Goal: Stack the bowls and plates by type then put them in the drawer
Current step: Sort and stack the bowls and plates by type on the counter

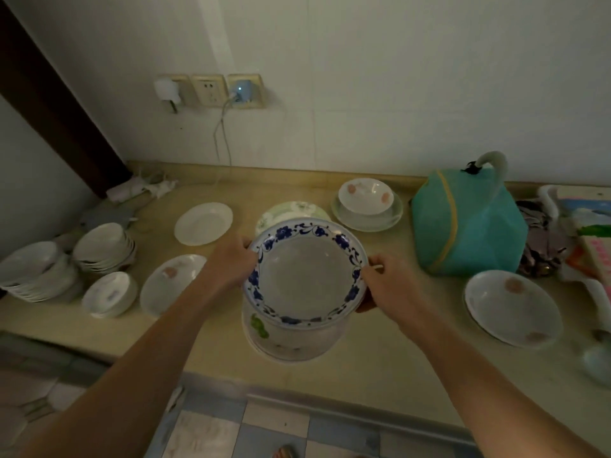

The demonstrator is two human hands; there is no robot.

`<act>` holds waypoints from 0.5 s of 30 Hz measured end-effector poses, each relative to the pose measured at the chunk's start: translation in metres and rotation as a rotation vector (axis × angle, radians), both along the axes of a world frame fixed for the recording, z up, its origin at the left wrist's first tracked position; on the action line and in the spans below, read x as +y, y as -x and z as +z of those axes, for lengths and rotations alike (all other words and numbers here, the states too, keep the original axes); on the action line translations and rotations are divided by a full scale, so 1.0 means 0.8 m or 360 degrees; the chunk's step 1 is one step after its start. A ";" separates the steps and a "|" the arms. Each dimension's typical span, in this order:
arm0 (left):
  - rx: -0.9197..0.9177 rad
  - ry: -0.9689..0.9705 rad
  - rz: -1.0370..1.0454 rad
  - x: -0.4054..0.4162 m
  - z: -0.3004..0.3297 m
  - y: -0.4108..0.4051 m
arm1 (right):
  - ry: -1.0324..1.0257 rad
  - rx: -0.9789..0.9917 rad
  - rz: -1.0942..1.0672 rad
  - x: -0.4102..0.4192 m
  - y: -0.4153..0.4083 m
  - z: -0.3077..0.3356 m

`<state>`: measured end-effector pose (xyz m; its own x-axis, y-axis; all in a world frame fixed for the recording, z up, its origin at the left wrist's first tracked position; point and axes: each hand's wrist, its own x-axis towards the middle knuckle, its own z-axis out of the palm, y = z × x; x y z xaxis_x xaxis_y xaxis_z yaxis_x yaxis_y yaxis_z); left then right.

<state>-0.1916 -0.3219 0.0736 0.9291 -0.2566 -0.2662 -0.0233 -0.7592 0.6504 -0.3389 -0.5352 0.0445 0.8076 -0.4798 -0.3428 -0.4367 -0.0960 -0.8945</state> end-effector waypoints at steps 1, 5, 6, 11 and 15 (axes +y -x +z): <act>0.0020 0.0000 0.0003 0.009 -0.008 -0.001 | 0.0036 0.0034 0.0024 0.009 -0.003 -0.006; 0.0138 -0.0018 -0.0023 0.034 -0.033 -0.002 | 0.0149 0.0159 0.0084 0.031 -0.006 -0.028; 0.0172 -0.0018 -0.0031 0.037 -0.038 -0.002 | 0.0169 0.0183 0.0095 0.035 -0.006 -0.033; 0.0291 0.0037 -0.0100 0.041 -0.056 -0.006 | 0.0310 0.0277 0.0069 0.048 -0.006 -0.047; 0.0252 -0.0006 -0.0170 0.040 -0.061 -0.010 | 0.0395 0.0306 0.0037 0.055 -0.006 -0.048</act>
<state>-0.1833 -0.2895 0.0247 0.8430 -0.3503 -0.4081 -0.0016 -0.7604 0.6494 -0.3339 -0.4912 0.0060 0.7510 -0.5501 -0.3653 -0.5908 -0.3128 -0.7437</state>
